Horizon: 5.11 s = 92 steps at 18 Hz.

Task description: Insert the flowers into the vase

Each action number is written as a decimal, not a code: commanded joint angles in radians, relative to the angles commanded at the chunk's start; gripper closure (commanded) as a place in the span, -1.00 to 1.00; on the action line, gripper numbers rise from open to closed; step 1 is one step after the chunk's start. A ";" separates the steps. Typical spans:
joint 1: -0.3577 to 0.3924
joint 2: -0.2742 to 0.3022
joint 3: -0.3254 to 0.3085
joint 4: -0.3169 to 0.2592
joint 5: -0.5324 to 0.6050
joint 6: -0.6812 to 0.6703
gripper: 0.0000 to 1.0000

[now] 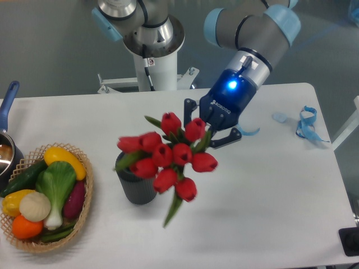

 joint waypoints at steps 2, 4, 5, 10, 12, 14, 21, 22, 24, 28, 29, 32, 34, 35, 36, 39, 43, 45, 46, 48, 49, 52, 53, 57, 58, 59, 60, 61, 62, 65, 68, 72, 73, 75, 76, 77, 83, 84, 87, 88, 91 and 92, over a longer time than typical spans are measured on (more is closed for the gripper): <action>0.003 0.026 -0.058 0.000 -0.071 0.026 0.82; 0.000 0.037 -0.103 0.000 -0.138 0.063 0.82; 0.000 0.051 -0.126 0.000 -0.155 0.075 0.82; -0.011 0.092 -0.176 -0.002 -0.178 0.092 0.82; -0.040 0.088 -0.178 -0.002 -0.178 0.101 0.82; -0.048 0.084 -0.184 -0.002 -0.178 0.101 0.82; -0.084 0.045 -0.199 -0.002 -0.178 0.158 0.82; -0.086 0.035 -0.204 -0.002 -0.178 0.170 0.82; -0.087 0.028 -0.215 -0.002 -0.178 0.199 0.82; -0.087 0.009 -0.238 -0.002 -0.178 0.230 0.82; -0.087 -0.001 -0.244 -0.002 -0.178 0.248 0.81; -0.087 -0.030 -0.262 -0.002 -0.177 0.291 0.80; -0.089 -0.044 -0.278 -0.002 -0.177 0.305 0.80; -0.089 -0.047 -0.282 -0.002 -0.177 0.311 0.80; -0.089 -0.052 -0.285 -0.002 -0.177 0.318 0.79; -0.087 -0.073 -0.293 -0.003 -0.175 0.331 0.79; -0.087 -0.090 -0.308 -0.003 -0.174 0.365 0.76; -0.087 -0.100 -0.311 -0.003 -0.171 0.371 0.76; -0.087 -0.104 -0.312 -0.003 -0.171 0.376 0.76; -0.089 -0.118 -0.310 -0.002 -0.171 0.385 0.76; -0.089 -0.123 -0.308 -0.002 -0.169 0.391 0.76; -0.087 -0.141 -0.308 -0.002 -0.169 0.416 0.76; -0.084 -0.147 -0.308 -0.002 -0.169 0.420 0.70; -0.081 -0.147 -0.307 -0.002 -0.169 0.430 0.42; -0.081 -0.147 -0.305 -0.002 -0.169 0.431 0.26; -0.081 -0.147 -0.304 -0.002 -0.169 0.430 0.15; -0.081 -0.147 -0.304 -0.002 -0.169 0.431 0.03; -0.081 -0.146 -0.304 -0.002 -0.169 0.431 -0.09; -0.081 -0.146 -0.305 -0.002 -0.168 0.433 -0.09; -0.081 -0.146 -0.307 -0.002 -0.168 0.436 -0.13; -0.081 -0.144 -0.302 0.000 -0.155 0.437 -0.51; -0.060 -0.118 -0.302 0.002 -0.080 0.445 -1.00; -0.051 -0.097 -0.302 0.000 -0.045 0.448 -1.00; -0.025 -0.064 -0.308 -0.002 0.022 0.446 -1.00; -0.015 -0.054 -0.310 -0.002 0.044 0.446 -1.00; -0.003 -0.037 -0.312 -0.003 0.059 0.446 -1.00; 0.110 0.155 -0.325 -0.008 0.232 0.433 -1.00; 0.126 0.181 -0.316 -0.008 0.295 0.427 -1.00; 0.152 0.238 -0.246 -0.015 0.467 0.366 -1.00; 0.158 0.252 -0.209 -0.017 0.505 0.318 -1.00; 0.176 0.265 -0.125 -0.020 0.631 0.233 -1.00; 0.182 0.264 -0.103 -0.032 0.668 0.233 -1.00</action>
